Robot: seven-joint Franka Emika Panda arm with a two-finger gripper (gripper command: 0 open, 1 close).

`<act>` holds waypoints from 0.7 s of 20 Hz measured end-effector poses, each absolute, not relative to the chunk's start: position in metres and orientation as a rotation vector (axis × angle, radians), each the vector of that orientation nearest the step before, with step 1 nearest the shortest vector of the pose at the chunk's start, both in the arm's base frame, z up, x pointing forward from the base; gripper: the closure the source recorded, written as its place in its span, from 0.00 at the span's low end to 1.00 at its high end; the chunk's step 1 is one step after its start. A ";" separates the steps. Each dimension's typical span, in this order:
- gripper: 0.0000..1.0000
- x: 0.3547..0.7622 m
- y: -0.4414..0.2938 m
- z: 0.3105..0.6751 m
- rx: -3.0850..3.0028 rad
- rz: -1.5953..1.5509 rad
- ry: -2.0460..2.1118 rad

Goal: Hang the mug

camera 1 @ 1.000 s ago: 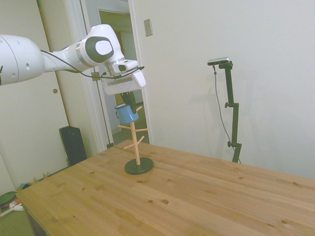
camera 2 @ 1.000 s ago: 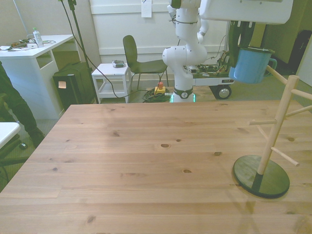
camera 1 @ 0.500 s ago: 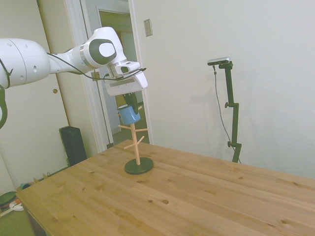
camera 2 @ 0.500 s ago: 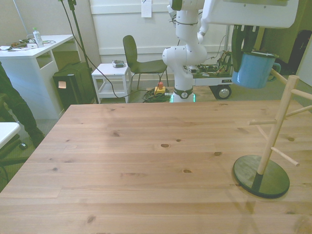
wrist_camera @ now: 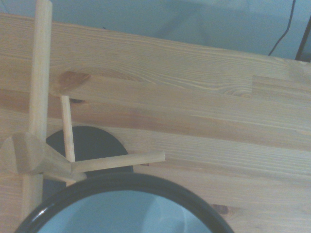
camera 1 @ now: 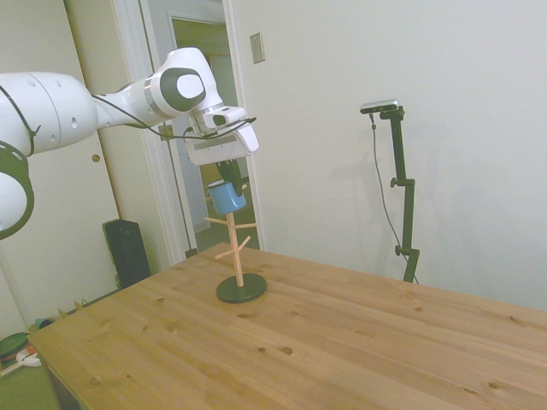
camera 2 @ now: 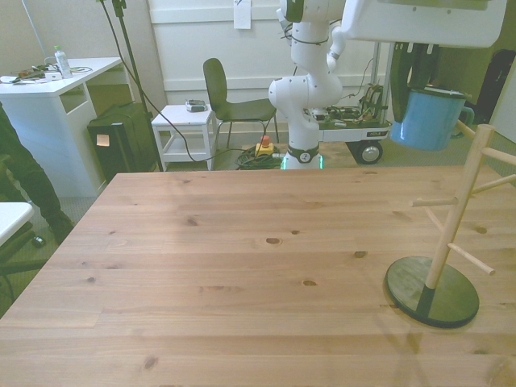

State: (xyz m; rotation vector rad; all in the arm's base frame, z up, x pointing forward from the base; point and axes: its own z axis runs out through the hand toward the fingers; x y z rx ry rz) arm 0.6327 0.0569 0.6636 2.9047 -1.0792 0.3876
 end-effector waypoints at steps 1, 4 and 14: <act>1.00 0.635 0.057 0.663 2.904 0.387 -1.080; 1.00 0.638 0.058 0.663 2.905 0.389 -1.079; 1.00 0.639 0.060 0.664 2.902 0.376 -1.086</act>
